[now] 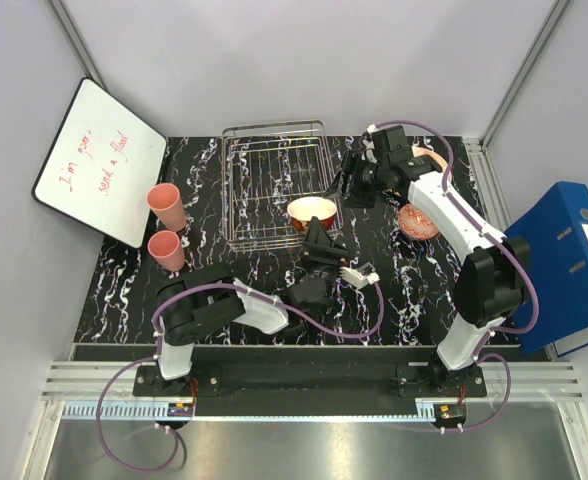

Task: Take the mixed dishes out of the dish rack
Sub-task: Pick up the bowl from the dish rack.

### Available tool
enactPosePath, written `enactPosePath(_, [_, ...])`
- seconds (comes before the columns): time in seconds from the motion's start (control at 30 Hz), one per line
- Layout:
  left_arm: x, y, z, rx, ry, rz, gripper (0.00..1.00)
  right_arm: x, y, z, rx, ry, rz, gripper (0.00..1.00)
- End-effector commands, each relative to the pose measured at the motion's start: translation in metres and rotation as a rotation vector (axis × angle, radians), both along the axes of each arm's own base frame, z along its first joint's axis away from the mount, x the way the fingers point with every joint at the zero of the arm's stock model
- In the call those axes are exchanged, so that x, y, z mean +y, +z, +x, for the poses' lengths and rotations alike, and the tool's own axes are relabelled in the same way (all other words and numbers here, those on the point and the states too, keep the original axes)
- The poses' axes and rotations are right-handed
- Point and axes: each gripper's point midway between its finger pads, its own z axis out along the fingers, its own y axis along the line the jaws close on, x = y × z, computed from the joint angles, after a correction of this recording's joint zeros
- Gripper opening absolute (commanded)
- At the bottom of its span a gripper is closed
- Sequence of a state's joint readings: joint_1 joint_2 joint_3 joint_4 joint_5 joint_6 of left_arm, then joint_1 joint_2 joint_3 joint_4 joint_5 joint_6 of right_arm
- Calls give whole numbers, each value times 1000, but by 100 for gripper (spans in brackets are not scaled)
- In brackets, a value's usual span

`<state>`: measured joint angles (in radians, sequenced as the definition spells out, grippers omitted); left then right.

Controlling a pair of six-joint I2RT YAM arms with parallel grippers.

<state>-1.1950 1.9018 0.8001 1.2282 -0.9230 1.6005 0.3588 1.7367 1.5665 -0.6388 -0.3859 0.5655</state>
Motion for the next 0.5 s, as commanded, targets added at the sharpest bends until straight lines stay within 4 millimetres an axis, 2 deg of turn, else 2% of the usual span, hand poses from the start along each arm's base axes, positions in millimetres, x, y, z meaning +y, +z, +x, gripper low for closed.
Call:
enactPosePath(0.0, [18,92,-12,-206,-20,-467,0,3,-5,-10,9,49,-22,63])
enactPosePath(0.17, [19,94,-11,-207,-20,-475,0,4,-12,-18,25,72,-48,47])
enactPosePath(0.47, [18,98,-11,-212,-20,-482,0,10,-35,-25,74,110,-76,42])
